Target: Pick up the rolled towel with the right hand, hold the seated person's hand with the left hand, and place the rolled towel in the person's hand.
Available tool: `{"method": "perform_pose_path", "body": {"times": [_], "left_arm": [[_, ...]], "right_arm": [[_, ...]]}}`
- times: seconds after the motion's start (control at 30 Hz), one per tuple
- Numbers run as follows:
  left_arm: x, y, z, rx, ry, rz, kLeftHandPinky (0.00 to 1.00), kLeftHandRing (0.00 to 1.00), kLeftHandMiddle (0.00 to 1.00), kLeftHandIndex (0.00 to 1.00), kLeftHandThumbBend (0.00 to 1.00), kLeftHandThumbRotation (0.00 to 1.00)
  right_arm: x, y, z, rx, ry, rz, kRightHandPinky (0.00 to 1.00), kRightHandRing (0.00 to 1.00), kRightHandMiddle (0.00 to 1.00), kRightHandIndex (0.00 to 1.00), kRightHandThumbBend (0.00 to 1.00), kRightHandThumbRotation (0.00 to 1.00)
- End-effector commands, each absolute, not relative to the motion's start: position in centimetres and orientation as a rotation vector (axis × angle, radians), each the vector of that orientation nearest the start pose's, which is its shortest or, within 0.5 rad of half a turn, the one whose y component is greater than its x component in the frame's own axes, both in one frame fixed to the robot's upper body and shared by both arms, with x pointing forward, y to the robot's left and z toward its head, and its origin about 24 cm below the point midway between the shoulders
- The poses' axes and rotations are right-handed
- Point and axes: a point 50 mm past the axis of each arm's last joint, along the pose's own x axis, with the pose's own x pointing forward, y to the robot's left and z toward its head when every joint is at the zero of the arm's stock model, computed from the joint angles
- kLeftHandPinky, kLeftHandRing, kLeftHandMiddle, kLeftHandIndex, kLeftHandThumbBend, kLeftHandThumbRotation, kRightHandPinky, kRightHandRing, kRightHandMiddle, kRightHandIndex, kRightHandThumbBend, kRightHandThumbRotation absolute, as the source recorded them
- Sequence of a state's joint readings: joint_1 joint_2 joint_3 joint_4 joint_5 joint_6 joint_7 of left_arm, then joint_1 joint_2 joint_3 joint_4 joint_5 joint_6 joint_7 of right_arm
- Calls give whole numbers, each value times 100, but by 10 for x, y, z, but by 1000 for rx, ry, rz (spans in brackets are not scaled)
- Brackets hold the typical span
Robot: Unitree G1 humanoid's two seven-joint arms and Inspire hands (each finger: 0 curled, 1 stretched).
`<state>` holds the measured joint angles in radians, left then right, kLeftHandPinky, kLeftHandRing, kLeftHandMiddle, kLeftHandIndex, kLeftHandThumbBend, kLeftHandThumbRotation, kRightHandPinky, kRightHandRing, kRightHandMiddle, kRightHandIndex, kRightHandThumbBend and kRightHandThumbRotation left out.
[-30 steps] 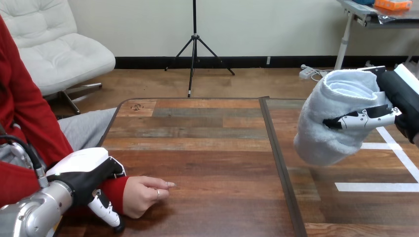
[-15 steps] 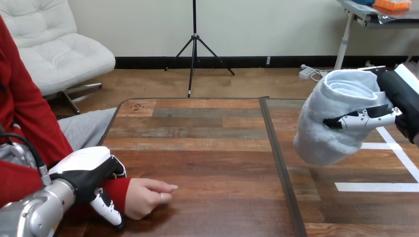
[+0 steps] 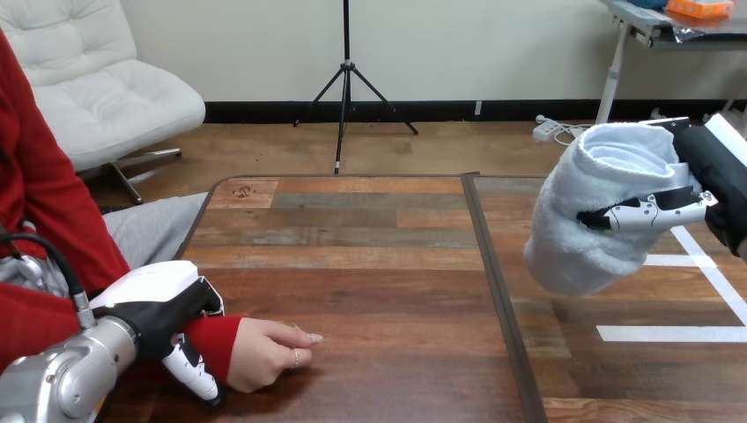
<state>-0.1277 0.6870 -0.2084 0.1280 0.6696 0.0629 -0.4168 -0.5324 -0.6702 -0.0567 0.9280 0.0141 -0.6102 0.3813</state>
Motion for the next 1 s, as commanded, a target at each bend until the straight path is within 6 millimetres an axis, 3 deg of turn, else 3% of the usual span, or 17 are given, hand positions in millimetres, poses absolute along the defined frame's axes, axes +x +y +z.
{"method": "perform_pose_path", "body": {"times": [0.0,0.97], "left_arm": [[266,241,33,1336,405,-500,23,28,37,38,73,0],[270,251,45,1330,405,-450,22,29,38,41,75,0]], "right_arm": [[326,-304,131,-606,-265,135,30,34,38,42,87,0],[328,-298,130,-590,-277,149,29,34,40,42,86,0]]}}
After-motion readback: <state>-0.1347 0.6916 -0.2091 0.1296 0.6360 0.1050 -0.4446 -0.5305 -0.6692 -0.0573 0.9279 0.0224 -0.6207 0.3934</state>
